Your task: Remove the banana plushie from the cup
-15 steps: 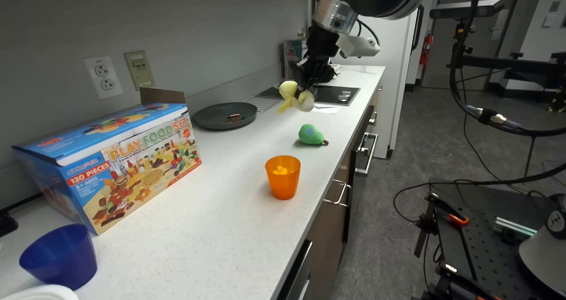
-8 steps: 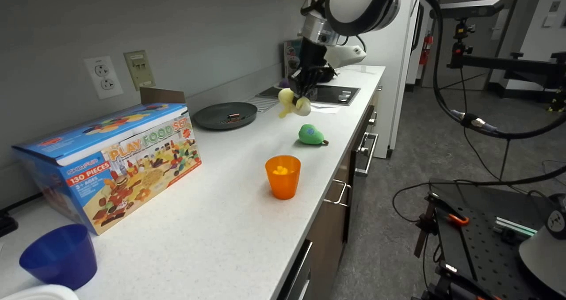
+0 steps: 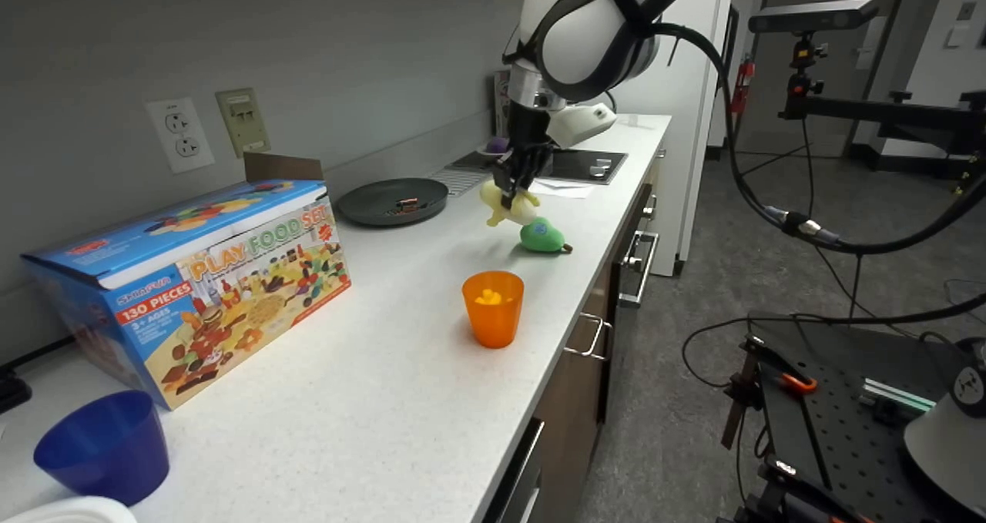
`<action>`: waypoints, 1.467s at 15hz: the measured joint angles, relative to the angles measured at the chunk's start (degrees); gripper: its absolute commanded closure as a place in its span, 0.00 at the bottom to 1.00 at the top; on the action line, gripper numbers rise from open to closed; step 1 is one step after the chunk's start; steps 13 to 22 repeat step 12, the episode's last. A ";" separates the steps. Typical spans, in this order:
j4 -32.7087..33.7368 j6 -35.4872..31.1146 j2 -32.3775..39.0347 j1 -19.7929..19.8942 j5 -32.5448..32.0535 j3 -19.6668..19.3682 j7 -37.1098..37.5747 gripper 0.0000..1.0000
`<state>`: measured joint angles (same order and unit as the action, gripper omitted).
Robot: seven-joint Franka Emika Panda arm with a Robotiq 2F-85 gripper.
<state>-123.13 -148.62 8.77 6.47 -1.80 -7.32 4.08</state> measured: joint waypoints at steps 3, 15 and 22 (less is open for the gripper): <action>0.30 -0.20 0.02 -0.01 0.52 0.34 0.00 0.12; -3.64 -0.32 -6.91 -0.07 4.44 1.45 -5.03 0.00; -3.64 -0.32 -6.91 -0.07 4.44 1.45 -5.03 0.00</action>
